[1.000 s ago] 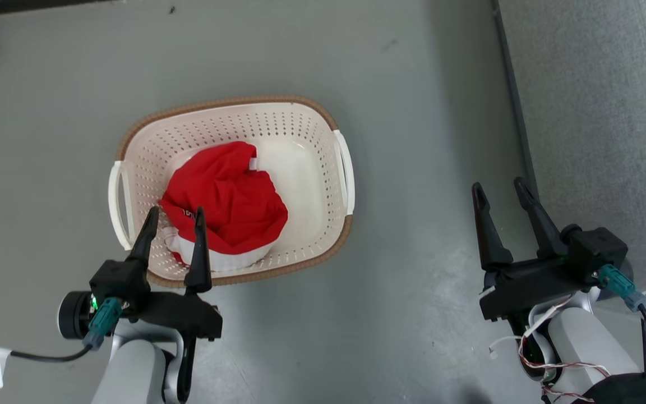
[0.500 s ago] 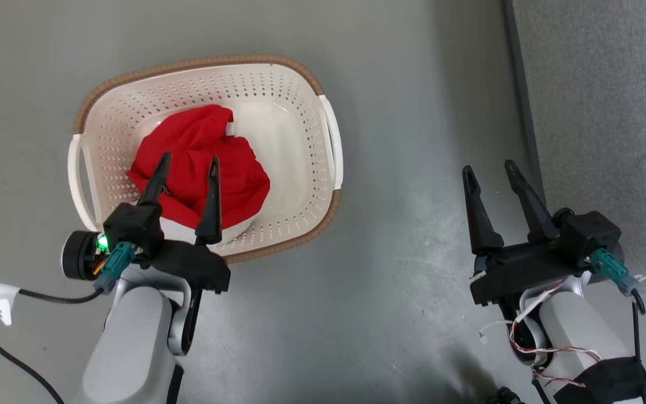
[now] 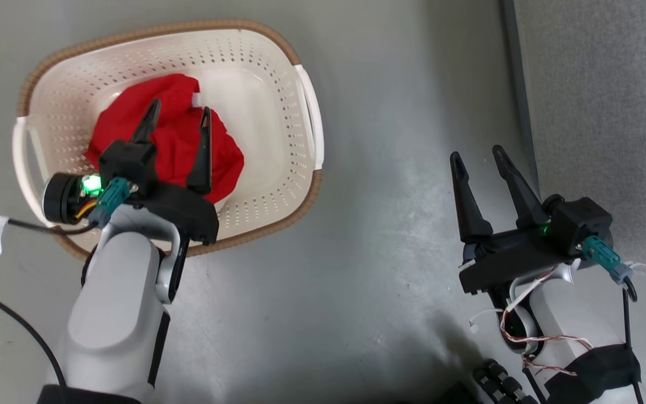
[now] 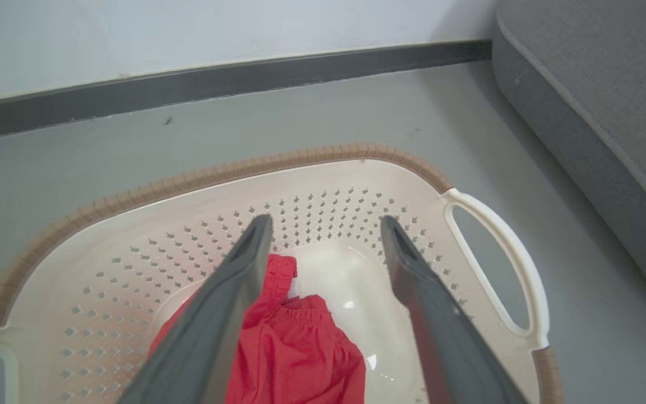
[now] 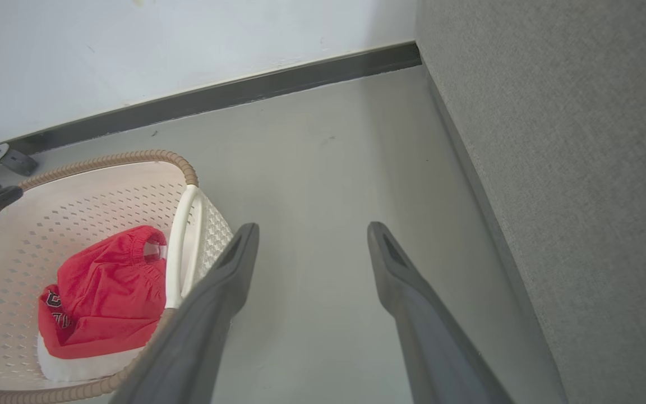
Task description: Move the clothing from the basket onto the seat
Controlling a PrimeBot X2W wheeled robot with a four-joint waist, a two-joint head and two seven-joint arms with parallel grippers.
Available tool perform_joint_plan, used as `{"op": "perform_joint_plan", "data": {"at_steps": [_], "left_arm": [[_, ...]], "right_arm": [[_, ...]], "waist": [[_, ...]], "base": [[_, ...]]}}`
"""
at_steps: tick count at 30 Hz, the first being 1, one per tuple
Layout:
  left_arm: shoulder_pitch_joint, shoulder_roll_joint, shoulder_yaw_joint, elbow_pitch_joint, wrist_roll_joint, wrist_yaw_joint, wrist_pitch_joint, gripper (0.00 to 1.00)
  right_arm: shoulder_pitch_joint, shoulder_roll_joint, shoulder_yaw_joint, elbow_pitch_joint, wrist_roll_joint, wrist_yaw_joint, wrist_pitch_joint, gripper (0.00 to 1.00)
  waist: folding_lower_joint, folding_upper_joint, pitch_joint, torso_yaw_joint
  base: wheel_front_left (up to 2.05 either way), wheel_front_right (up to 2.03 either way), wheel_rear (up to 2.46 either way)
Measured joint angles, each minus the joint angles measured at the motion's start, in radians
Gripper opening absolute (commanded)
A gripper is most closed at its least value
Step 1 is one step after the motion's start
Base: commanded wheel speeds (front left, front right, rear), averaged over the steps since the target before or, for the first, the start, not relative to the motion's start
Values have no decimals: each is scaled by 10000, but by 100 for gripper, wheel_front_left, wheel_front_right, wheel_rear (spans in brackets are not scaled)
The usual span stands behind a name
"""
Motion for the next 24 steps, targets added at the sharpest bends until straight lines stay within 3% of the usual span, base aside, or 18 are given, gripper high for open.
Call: {"op": "perform_joint_plan", "data": {"at_steps": [14, 24], "left_arm": [[-1467, 658, -336, 1453, 855, 27, 1599, 100], [-1890, 573, -234, 2456, 894, 546, 2633, 100]], "right_arm": [[-442, 111, 284, 13, 159, 86, 0, 100], [-549, 150, 474, 121, 382, 86, -2, 100]], "waist": [[1, 1, 958, -479], [0, 0, 1423, -816]], "base": [[0, 0, 0], [0, 0, 0]]}}
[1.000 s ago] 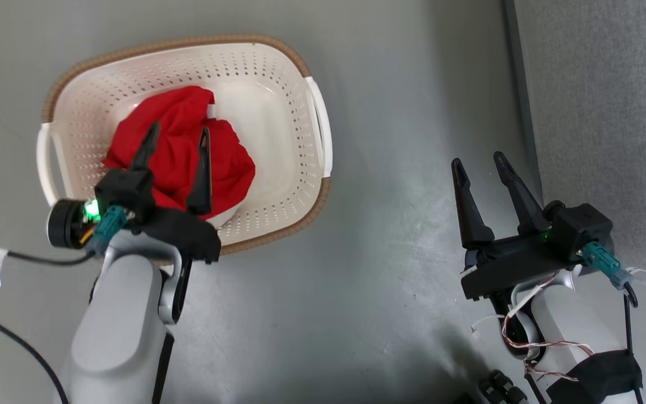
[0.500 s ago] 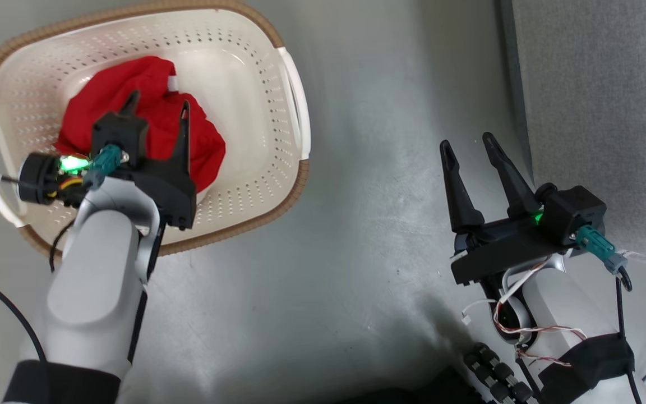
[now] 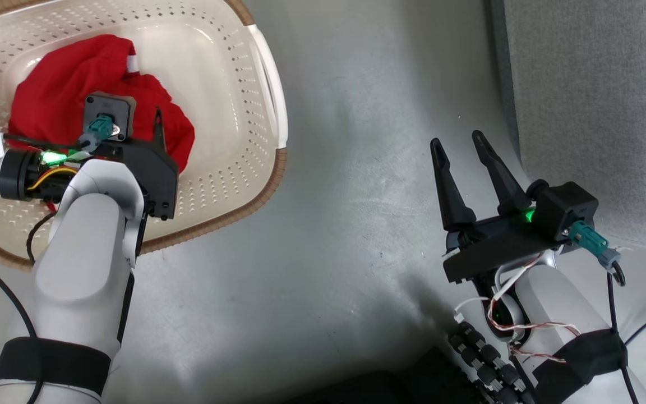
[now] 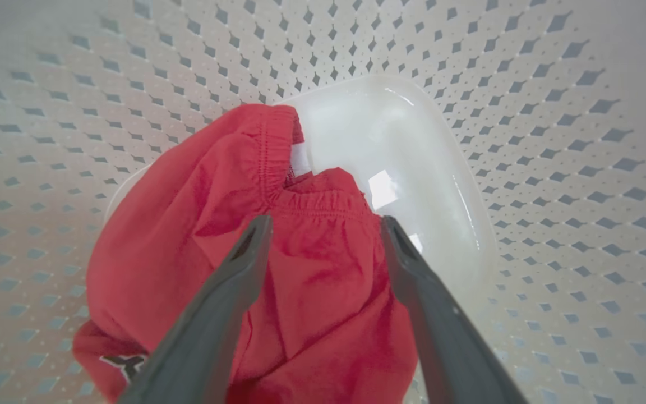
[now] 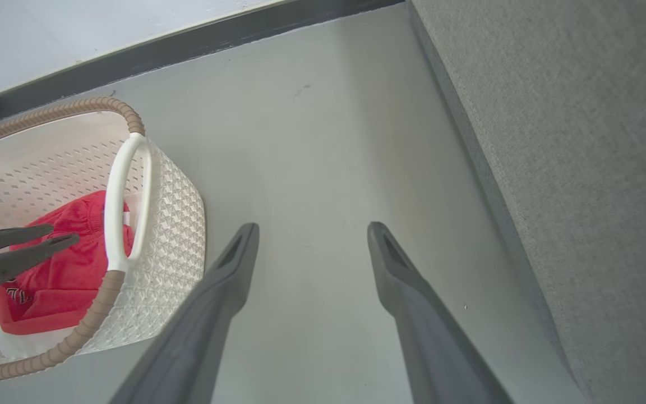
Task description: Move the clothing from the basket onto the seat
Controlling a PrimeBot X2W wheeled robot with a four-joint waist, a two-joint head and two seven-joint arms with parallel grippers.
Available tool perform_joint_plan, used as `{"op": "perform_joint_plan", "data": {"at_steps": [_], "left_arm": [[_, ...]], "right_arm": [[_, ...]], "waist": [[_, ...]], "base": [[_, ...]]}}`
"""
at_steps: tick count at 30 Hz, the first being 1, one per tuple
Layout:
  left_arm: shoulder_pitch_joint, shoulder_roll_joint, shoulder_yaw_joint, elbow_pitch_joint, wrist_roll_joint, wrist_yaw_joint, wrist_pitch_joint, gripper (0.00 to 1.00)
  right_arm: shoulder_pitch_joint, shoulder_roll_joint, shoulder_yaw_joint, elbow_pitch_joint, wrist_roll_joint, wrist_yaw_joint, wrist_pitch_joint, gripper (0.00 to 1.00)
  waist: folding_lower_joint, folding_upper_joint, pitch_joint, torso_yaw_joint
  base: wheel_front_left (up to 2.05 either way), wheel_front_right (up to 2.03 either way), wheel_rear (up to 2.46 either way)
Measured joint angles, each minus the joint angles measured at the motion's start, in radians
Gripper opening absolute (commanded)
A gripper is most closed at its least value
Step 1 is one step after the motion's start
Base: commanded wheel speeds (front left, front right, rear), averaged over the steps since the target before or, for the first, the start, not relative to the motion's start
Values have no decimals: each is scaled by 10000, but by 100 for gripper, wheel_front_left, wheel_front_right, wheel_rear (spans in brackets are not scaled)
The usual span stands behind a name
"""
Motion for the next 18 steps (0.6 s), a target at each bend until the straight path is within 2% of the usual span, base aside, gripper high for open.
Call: {"op": "perform_joint_plan", "data": {"at_steps": [7, 18], "left_arm": [[-433, 15, 184, 596, -19, 190, 474, 100], [-614, 261, 130, 1231, 92, 497, 989, 100]], "right_arm": [[-49, 8, 228, 6, 403, -17, 0, 100], [-48, 13, 629, -136, 890, -280, 0, 100]], "waist": [[0, 0, 135, -130], [-2, -1, 208, -162]], "base": [[0, 0, 0], [0, 0, 0]]}}
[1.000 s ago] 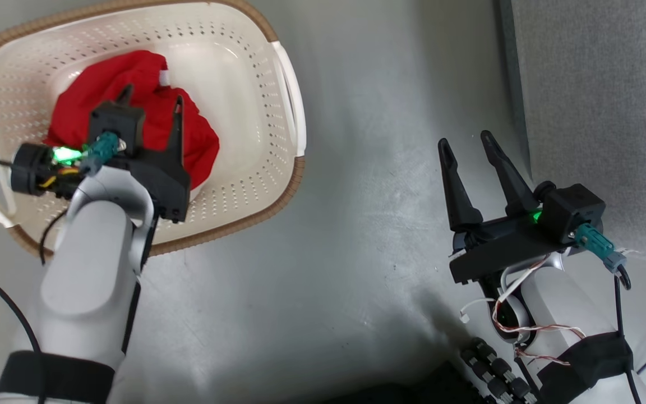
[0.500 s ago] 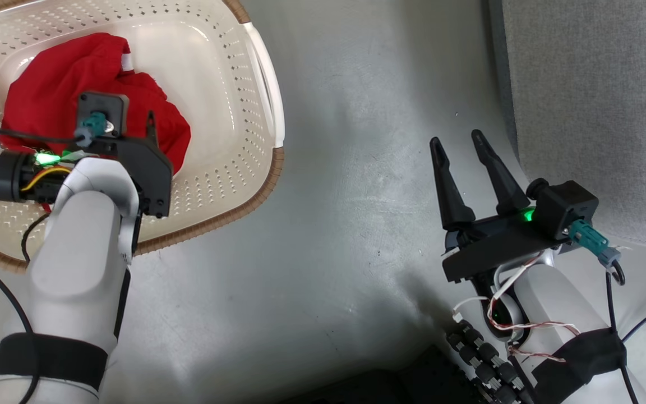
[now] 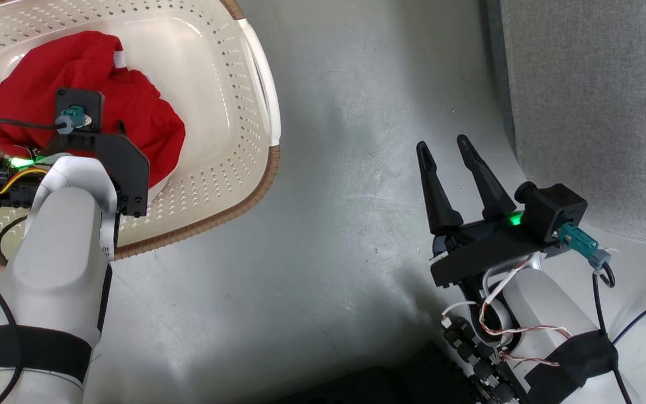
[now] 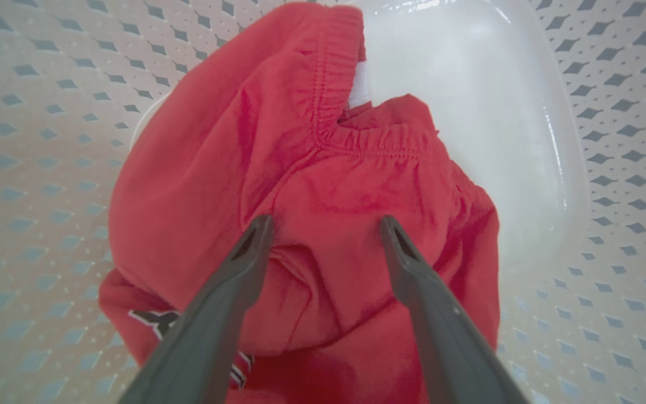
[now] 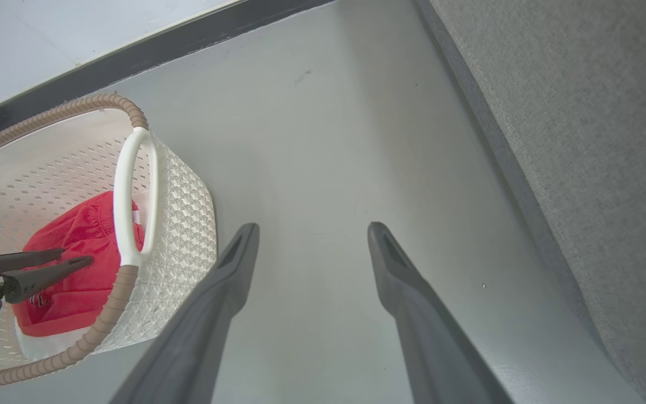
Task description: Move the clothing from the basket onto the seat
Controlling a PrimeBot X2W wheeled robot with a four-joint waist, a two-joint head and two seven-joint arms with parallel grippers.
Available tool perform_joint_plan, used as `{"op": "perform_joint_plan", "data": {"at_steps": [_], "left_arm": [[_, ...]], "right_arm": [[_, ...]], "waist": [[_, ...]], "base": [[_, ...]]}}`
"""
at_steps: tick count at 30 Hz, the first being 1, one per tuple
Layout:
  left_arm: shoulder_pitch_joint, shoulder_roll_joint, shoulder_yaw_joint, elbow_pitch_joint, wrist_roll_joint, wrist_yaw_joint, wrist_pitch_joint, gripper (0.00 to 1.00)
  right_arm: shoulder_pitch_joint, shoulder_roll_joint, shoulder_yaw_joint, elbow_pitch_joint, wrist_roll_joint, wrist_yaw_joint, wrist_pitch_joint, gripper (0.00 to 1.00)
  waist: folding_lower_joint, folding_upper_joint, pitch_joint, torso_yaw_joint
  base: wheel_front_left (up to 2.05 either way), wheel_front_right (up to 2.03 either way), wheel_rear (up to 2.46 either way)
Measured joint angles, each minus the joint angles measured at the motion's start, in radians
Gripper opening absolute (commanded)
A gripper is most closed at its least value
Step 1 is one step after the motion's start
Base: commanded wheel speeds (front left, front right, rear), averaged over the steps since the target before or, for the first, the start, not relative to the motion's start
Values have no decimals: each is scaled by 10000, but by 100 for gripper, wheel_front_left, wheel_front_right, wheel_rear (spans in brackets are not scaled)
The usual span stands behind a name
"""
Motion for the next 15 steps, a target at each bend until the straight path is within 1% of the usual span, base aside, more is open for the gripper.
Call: {"op": "perform_joint_plan", "data": {"at_steps": [8, 10, 15], "left_arm": [[-335, 130, 15, 163, 75, 111, 265, 100], [-450, 190, -65, 219, 159, 109, 316, 100], [-658, 270, -334, 301, 491, 109, 495, 100]], "right_arm": [[-100, 0, 117, -130, 215, -92, 0, 100], [-129, 0, 165, -201, 299, -163, 0, 100], [-244, 0, 244, -268, 359, -176, 0, 100]], "waist": [[0, -1, 200, -5], [0, 0, 294, -14], [1, 0, 504, -41]], "base": [[0, 0, 0], [0, 0, 0], [0, 0, 0]]}}
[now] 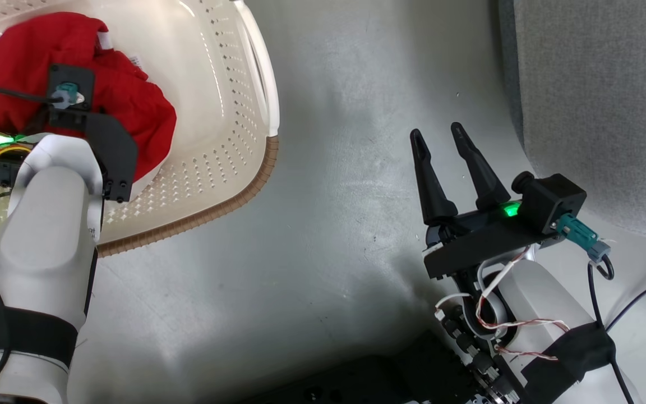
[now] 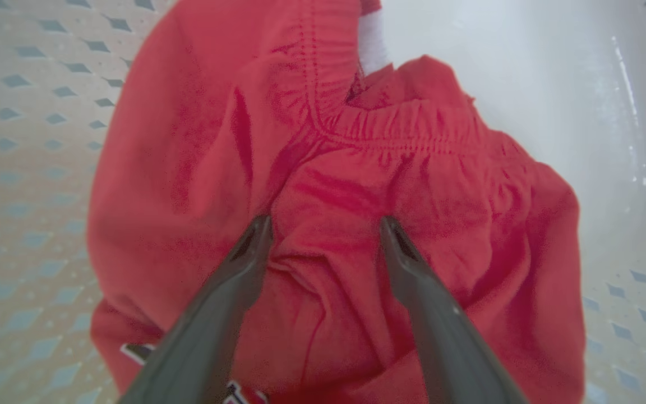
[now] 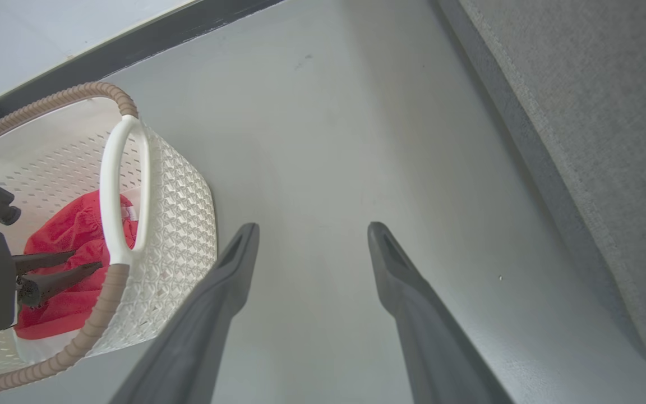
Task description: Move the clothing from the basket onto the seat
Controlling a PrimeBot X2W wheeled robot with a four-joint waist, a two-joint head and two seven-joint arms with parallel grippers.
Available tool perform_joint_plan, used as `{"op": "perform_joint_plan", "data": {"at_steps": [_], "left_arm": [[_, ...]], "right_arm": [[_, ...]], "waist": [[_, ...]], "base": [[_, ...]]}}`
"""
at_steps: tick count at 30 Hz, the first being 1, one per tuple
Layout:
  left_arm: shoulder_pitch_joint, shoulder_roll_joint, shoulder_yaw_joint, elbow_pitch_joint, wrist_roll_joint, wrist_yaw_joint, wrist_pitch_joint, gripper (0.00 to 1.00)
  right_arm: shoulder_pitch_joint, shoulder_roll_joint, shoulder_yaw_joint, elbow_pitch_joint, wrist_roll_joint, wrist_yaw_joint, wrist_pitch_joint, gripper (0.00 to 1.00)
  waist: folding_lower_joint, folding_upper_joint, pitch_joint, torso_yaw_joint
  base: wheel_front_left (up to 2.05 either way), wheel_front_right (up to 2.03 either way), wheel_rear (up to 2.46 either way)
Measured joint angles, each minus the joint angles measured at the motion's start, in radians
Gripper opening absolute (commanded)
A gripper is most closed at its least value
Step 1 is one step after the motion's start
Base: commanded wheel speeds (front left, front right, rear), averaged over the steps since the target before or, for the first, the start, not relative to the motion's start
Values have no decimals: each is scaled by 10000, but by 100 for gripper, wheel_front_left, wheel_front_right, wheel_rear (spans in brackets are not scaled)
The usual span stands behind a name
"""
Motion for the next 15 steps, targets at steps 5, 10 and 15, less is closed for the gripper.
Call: {"op": "perform_joint_plan", "data": {"at_steps": [5, 10, 15], "left_arm": [[-138, 86, -249, 86, 217, -4, 186, 100], [-327, 132, -345, 167, 313, -10, 215, 27], [-321, 48, -339, 276, 303, -8, 199, 0]], "right_arm": [[-11, 2, 107, -15, 59, -2, 0, 100], [-11, 4, 190, -82, 163, -84, 0, 100], [-13, 4, 155, -61, 169, -88, 0, 100]], "waist": [[0, 0, 232, -41], [0, 0, 390, -96], [0, 1, 371, -104]], "base": [[0, 0, 0], [0, 0, 0], [0, 0, 0]]}}
